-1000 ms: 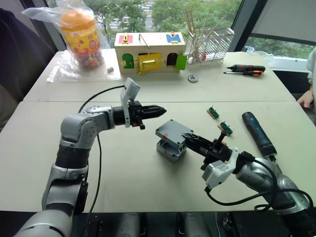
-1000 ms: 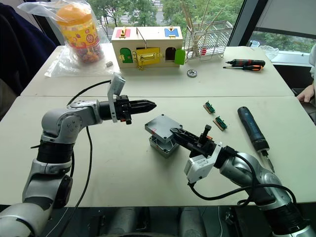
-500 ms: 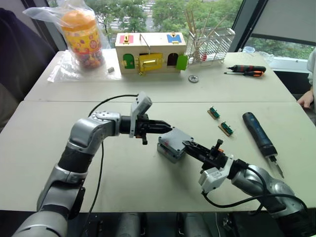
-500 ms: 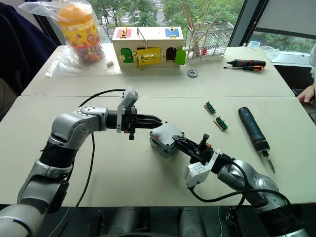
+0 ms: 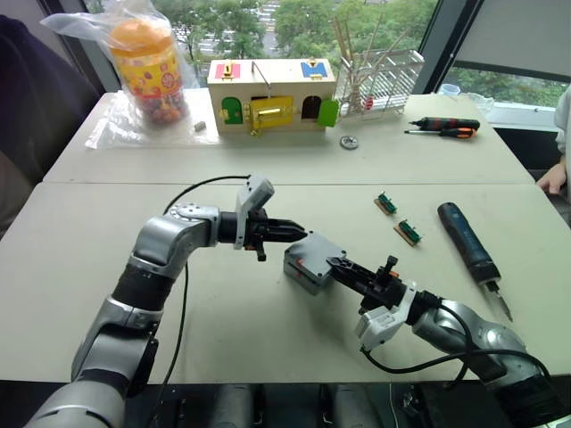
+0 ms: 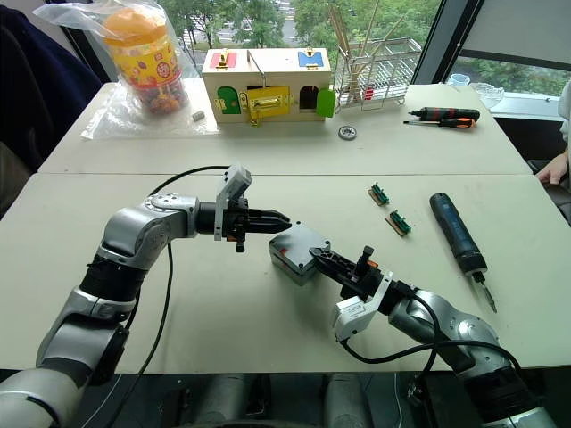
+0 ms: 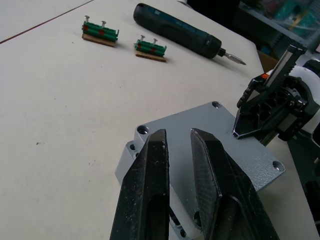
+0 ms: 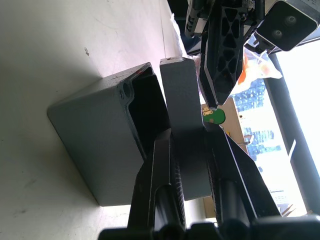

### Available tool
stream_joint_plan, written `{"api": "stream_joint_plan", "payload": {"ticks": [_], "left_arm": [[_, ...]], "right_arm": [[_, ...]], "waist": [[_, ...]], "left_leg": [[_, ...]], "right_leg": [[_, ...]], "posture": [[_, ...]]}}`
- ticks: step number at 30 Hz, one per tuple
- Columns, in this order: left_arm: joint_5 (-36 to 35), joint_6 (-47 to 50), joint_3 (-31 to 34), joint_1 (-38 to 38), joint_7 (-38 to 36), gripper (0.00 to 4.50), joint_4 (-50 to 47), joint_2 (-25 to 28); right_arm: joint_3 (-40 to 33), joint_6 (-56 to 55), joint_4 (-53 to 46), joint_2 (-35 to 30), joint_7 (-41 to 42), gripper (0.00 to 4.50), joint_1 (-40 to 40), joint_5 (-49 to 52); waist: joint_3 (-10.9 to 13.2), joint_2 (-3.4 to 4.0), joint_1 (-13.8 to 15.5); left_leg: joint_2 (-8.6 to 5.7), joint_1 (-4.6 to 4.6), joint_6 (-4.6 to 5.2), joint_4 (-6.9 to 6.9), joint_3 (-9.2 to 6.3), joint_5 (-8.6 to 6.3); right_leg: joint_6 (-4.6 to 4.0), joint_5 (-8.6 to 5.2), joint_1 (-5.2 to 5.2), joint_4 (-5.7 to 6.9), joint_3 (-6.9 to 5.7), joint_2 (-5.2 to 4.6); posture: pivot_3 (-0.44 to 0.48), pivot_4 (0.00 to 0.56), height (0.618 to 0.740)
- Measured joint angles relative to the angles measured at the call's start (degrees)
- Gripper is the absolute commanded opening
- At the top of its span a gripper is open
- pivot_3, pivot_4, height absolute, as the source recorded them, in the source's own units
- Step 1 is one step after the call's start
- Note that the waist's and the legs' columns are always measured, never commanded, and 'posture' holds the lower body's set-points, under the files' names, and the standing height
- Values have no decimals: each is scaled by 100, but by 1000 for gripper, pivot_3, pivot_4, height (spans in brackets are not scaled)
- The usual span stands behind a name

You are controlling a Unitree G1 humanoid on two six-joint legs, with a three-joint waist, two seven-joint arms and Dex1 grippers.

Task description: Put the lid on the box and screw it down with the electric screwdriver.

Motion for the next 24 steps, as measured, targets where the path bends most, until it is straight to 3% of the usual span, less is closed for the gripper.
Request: {"api": "stream_joint_plan", "payload": {"ticks": [20,24], "left_arm": [[536,-529,-508,80,-357,726,-22,48],[749,-757,-702,157,-409,697,-97,108]], "right_arm": [[258,-62,318,-226,-573,113,-170,-376],[284,-75,371,-259,-651,2018,-158,-349]], "waist": [[-4,3,9],[-5,0,3]], "left_leg": [[-1,17,0,0,2,0],[2,86,-1,-16,1,-1]], "right_leg": [[3,-2,25,-3,-1,0],[8,-11,97,-19,-3,-3]], "posture": [[0,150,705],[0,150,705]]}}
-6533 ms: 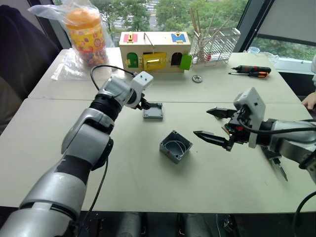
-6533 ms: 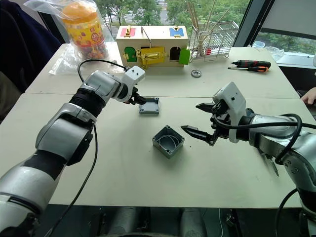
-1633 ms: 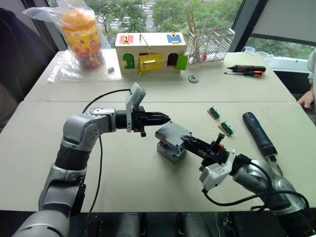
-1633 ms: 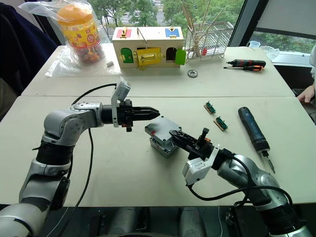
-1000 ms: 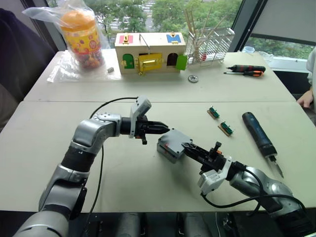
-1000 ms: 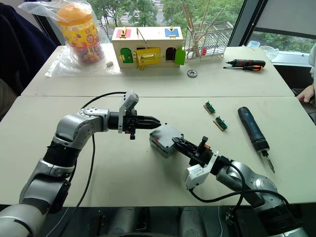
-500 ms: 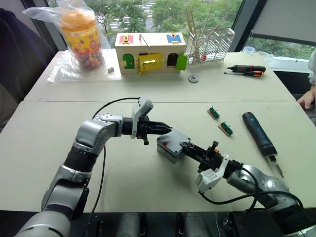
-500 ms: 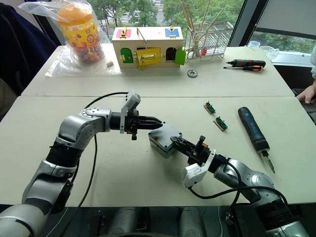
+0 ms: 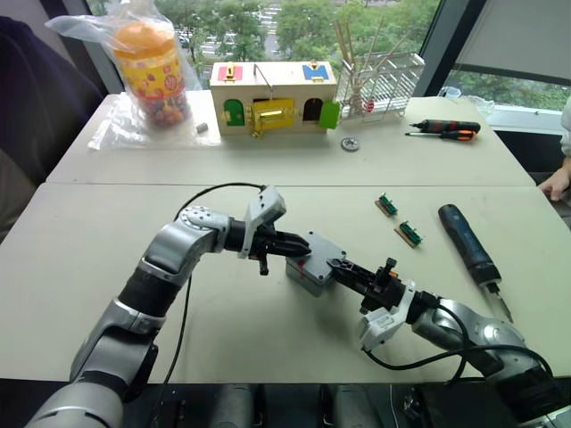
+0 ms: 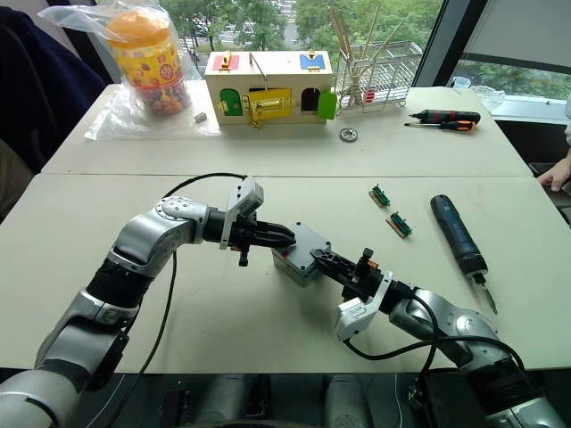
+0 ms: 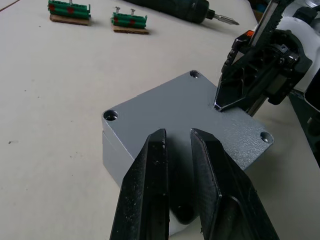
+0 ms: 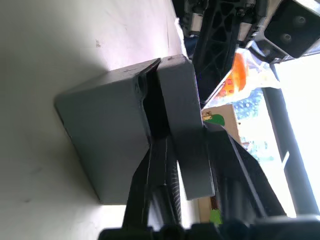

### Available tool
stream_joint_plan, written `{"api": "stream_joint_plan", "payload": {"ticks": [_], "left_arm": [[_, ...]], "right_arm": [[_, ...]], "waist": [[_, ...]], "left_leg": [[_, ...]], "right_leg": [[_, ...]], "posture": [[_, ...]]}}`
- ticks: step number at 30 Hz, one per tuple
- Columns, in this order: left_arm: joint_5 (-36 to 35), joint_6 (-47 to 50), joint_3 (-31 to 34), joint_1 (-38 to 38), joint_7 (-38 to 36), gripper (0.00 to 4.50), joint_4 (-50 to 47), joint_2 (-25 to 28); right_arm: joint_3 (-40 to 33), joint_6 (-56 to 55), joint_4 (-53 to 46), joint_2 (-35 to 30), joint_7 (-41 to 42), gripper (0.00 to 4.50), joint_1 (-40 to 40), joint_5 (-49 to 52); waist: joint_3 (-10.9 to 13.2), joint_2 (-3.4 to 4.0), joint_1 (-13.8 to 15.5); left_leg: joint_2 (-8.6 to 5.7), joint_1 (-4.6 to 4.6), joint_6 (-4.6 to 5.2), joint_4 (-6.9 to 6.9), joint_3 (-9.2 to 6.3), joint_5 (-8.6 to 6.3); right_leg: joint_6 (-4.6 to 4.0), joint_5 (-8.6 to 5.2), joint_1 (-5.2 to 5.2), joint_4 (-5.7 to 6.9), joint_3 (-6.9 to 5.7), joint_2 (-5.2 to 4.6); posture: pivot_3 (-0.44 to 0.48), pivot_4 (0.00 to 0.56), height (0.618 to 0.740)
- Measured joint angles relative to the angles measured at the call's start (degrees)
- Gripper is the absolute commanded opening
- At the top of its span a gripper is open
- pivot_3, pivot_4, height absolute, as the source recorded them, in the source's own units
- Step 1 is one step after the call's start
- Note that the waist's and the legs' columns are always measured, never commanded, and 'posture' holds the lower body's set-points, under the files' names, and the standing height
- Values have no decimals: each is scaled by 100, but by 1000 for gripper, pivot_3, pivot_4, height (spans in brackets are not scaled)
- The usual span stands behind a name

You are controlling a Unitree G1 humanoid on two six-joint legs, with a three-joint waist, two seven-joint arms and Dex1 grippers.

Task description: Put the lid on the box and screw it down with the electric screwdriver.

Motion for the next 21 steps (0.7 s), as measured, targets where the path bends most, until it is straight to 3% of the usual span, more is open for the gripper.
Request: {"api": "stream_joint_plan", "payload": {"ticks": [2,7,21], "left_arm": [[97,-59,-65,26,2,697,-65,5],[280,-267,-166,91,24,697,-93,-8],[658,-765,-290,137,17,697,-39,-20]], "right_arm": [[-40,6,-11,-2,-43,2853,-13,21],[-75,72,-108,-36,-56,2853,106,65],[-427,234,-664,-196,119,2853,908,242]], "waist": [[-9,-4,-1],[-17,-4,4],[-23,-4,19]], "left_leg": [[0,27,0,-7,-13,0],[-2,99,-1,-43,-20,-1],[-7,98,-1,-52,-33,-1]], "right_leg": [[1,-7,28,-17,0,-2],[0,-11,98,-52,1,-3],[2,-12,107,-67,1,-3]], "posture": [[0,150,705],[0,150,705],[0,150,705]]}}
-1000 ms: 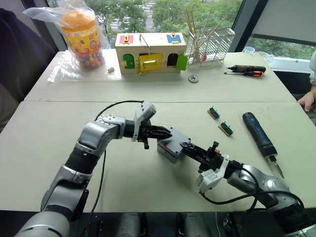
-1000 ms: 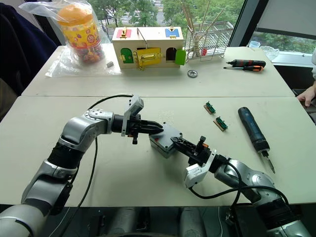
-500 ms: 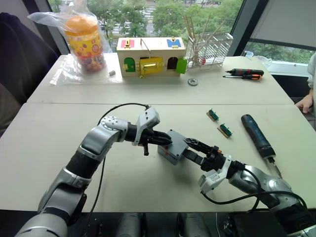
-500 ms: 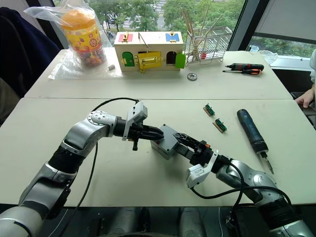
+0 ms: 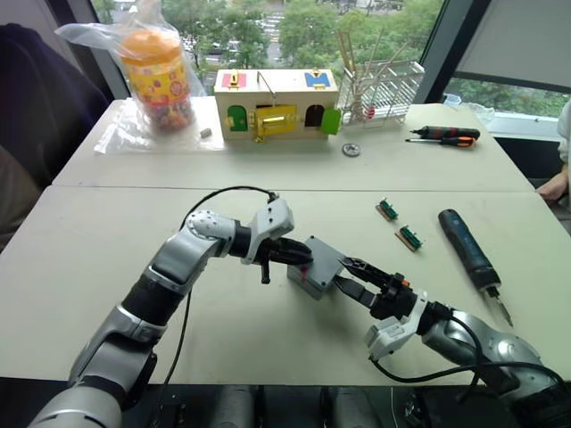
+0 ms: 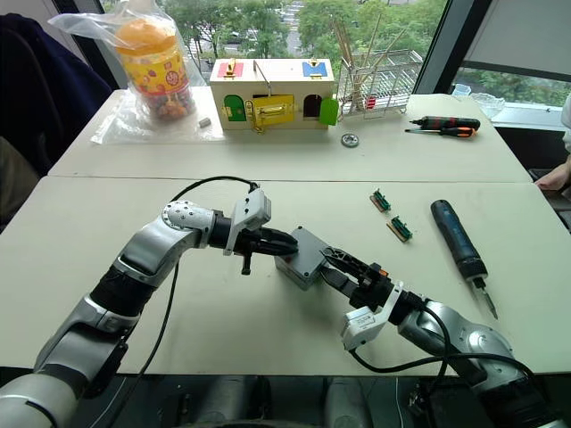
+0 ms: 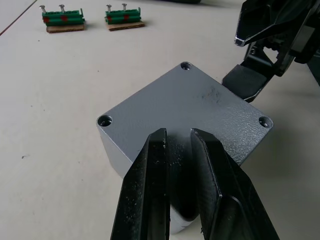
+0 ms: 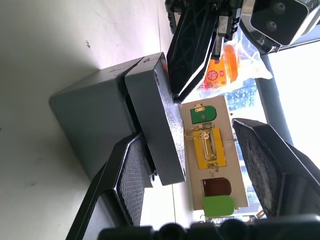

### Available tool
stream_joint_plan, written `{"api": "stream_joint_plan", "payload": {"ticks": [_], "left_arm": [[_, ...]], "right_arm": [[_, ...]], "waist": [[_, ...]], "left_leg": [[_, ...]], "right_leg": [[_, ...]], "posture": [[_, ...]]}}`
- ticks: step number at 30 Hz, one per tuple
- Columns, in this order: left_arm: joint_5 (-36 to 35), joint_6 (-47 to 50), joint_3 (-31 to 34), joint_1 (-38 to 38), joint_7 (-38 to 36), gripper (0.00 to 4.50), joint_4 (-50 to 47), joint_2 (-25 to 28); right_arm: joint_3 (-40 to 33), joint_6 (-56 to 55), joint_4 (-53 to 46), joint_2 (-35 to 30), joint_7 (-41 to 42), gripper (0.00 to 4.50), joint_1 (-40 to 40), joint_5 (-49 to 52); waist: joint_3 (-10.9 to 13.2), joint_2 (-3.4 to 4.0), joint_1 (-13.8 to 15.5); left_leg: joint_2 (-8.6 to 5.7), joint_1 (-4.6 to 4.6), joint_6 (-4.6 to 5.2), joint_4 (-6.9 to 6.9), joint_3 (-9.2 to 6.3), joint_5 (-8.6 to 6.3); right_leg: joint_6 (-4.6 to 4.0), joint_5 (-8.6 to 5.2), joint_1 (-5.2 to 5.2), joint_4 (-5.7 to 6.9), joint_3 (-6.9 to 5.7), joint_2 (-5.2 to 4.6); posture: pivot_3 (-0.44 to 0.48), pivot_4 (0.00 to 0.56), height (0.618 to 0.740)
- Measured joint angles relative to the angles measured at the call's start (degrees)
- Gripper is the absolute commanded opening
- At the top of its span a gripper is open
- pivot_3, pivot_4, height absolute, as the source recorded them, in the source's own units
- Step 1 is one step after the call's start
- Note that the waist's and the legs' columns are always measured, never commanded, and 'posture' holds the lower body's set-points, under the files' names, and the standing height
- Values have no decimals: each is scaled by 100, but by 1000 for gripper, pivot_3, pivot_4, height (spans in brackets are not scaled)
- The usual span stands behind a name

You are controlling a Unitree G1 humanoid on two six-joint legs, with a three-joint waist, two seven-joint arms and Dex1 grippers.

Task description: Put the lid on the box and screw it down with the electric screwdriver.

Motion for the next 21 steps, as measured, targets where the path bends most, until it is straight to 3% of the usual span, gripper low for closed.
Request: {"api": "stream_joint_plan", "payload": {"ticks": [9,11,13,15,18,21], "left_arm": [[-132,70,316,71,122,697,200,-309],[-412,415,645,100,323,697,331,-514],[-916,982,1246,25,639,697,415,-725],[-1215,1304,1708,-153,910,697,424,-809],[-1550,1625,2402,-365,1363,0,426,-810],[-1632,1691,2607,-273,1623,0,403,-733]], "right_arm": [[-690,321,-307,39,272,2853,488,841],[-853,971,-456,460,601,2853,356,1693],[-1071,2633,-920,1146,1274,2853,-22,3339],[-1229,3710,-1207,1389,1649,2853,-320,4278],[-1414,5250,-1660,1808,1979,2256,-832,5686],[-1570,6556,-2023,2001,2162,899,-1238,6933]], "waist": [[-25,16,-11],[-23,14,-21],[-16,13,-27],[-15,13,-25],[-15,15,-22],[-15,16,-14]], "left_leg": [[2,3,0,1,-1,0],[5,-3,0,1,-3,0],[7,-13,0,0,-9,0],[6,-20,1,-3,-14,0],[3,-29,1,-6,-25,0],[0,-34,2,-6,-29,0]], "right_leg": [[1,-1,2,2,3,1],[1,0,-6,3,3,3],[0,0,-15,4,1,5],[0,0,-20,0,-4,5],[-1,1,-23,-2,-15,3],[-1,1,-24,-1,-19,1]], "posture": [[0,150,705],[0,150,705],[0,150,705],[0,150,705],[0,150,705],[0,150,705]]}}
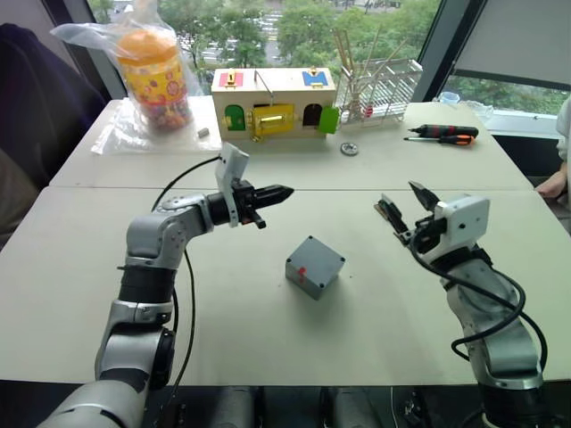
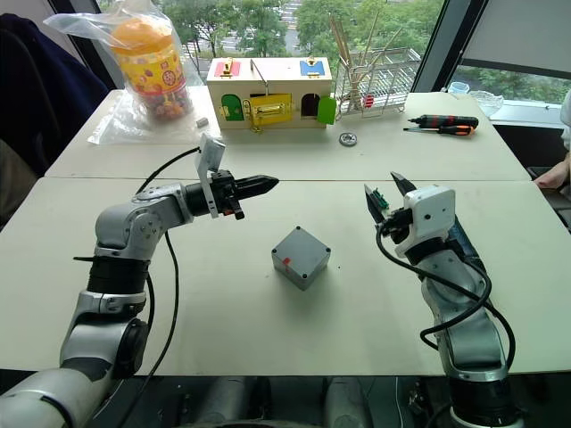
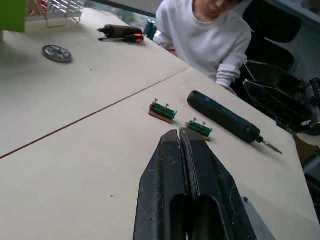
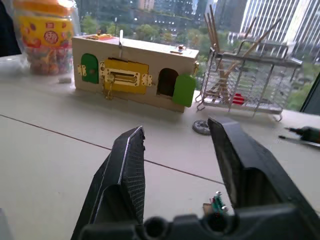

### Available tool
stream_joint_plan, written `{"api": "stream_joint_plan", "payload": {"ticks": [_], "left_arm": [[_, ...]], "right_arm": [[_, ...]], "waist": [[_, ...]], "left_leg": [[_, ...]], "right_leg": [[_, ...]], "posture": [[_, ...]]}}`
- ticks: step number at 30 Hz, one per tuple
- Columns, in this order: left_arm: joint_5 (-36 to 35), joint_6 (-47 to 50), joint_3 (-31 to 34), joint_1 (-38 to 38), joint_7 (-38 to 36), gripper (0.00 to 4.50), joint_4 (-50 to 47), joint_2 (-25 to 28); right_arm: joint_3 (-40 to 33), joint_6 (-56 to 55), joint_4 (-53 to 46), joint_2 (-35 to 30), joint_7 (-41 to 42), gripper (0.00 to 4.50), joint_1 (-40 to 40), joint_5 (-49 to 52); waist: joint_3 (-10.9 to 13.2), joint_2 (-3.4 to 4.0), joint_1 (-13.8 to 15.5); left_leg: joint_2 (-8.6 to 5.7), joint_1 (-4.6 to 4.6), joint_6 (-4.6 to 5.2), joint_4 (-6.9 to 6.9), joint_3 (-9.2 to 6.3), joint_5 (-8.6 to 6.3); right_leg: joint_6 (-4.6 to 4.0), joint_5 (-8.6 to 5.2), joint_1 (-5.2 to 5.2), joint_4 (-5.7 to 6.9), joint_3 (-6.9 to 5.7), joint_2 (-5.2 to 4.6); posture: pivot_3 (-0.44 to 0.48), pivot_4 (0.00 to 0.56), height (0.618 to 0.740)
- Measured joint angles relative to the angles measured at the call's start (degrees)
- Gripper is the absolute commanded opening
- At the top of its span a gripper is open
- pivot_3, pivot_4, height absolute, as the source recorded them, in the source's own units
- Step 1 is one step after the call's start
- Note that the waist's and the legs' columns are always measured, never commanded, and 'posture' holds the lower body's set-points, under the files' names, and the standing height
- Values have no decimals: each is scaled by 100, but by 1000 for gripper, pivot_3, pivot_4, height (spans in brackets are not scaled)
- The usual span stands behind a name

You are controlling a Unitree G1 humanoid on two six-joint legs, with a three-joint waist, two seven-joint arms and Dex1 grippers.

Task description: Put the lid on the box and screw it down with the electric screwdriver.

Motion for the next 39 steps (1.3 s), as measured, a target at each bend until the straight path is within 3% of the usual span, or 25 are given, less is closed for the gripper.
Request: {"api": "stream_joint_plan", "payload": {"ticks": [2,8,12,15,19,23,39], "left_arm": [[22,-11,-17,213,31,0,-43,166],[506,-238,-746,821,-214,0,-222,737],[763,-465,-1386,1009,-454,0,-262,723],[791,-524,-1523,1017,-540,0,-296,664],[786,-512,-1657,1112,-647,0,-560,649],[803,-441,-1758,1221,-625,0,-661,639],[790,-25,-1702,1447,-496,0,-1148,664]], "right_arm": [[-37,735,-250,-119,266,56,-51,724],[-4,2393,-720,-1034,1162,56,633,2231],[135,2874,-1002,-1412,1489,56,945,2649],[168,3057,-1118,-1532,1546,56,992,2791],[714,3112,-1094,-1655,1500,56,978,2491],[1212,2840,-599,-1385,1279,56,658,1874],[1237,2313,334,-1116,1447,56,48,987]], "waist": [[0,0,-6],[1,1,7],[1,1,2],[1,0,-1],[1,1,-4],[1,0,6],[1,1,1]], "left_leg": [[0,-7,1,-1,0,-1],[-3,-35,3,5,-5,-1],[-2,-38,4,5,-6,-2],[-1,-45,4,6,-6,-2],[-1,-46,4,5,-5,-2],[-1,-48,5,11,-6,-2],[-1,-53,4,10,-5,-2]], "right_leg": [[0,0,-8,0,0,0],[-3,2,-29,-1,-8,-3],[-4,2,-34,-1,-7,-4],[-4,2,-42,0,-7,-4],[-4,2,-44,-1,-7,-4],[-4,3,-45,1,-8,-4],[-3,3,-50,1,-9,-2]], "posture": [[0,150,705],[0,150,705],[0,150,705],[0,150,705],[0,150,705],[0,150,705],[0,150,705]]}}
